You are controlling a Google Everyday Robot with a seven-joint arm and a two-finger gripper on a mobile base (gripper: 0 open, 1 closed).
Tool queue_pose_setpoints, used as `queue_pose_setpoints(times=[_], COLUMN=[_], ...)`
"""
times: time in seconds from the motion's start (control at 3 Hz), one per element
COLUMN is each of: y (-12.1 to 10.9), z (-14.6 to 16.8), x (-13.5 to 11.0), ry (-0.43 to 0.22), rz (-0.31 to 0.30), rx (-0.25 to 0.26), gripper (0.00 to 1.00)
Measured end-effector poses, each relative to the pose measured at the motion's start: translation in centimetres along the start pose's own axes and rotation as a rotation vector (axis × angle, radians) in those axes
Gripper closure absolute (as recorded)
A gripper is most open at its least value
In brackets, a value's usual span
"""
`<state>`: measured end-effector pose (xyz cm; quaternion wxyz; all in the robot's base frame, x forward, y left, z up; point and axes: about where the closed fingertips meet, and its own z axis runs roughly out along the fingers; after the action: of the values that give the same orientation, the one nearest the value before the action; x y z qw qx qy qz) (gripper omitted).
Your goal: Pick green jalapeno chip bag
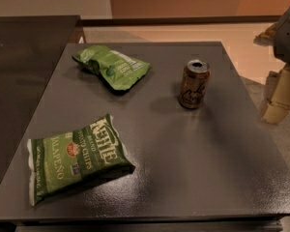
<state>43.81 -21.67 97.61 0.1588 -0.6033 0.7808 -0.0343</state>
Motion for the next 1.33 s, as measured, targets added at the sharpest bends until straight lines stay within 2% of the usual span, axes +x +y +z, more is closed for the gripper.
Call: queue_pose_setpoints(times=[0.67, 1.0, 1.33], y=[0.2, 1.0, 1.8], z=[-0.3, -0.3, 0.4], x=[-0.6, -3.2, -6.9], ry=[-0.011, -0.048, -0.088], rz=[-0.014, -0.079, -0.167], rx=[0.011, 0.018, 0.007], gripper=[0.0, 0.0, 0.0])
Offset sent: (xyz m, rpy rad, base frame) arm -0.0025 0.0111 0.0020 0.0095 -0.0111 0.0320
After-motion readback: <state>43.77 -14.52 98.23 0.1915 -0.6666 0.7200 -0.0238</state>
